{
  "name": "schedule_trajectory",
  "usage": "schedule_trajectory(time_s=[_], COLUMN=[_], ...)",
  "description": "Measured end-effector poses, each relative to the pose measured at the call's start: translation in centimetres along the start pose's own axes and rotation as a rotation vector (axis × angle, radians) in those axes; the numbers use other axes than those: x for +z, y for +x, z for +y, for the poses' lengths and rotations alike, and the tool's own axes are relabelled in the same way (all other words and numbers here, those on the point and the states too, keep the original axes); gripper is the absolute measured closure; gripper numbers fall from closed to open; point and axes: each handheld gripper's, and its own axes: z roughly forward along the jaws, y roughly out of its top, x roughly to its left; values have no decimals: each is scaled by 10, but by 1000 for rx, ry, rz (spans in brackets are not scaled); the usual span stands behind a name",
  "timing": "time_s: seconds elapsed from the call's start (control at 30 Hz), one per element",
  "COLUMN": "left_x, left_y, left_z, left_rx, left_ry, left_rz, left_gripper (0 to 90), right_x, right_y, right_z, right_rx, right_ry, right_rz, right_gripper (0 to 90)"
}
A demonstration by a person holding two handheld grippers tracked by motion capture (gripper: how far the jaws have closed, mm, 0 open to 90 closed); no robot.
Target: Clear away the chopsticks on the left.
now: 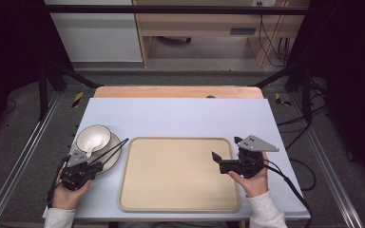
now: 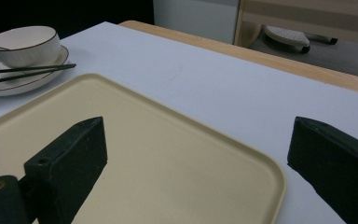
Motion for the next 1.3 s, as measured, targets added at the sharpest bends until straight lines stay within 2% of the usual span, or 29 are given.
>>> schedule_trajectory(time_s=[0.27,0.53,0.8,0.93,1.07,1.3], left_x=[-2,-10,-18,-20,-21,-20], left_y=[-2,-7,-21,-34,-44,-57], left_z=[1,5,11,16,19,21], left_rx=[-15,-39,-61,-74,-71,-104], left_ry=[-20,-62,-108,-132,-142,-156], left_rz=[-1,18,38,36,46,70], left_gripper=[853,853,854,854,854,854], right_x=[0,-1,-3,-4,-4,-3], right_y=[0,-1,-2,-3,-3,-4], right_z=[0,0,1,1,2,1], right_rx=[0,2,5,8,9,14], right_ry=[2,1,-8,-12,-15,-7], right_rz=[0,-3,-11,-19,-18,-21], right_gripper=[48,44,35,34,36,38])
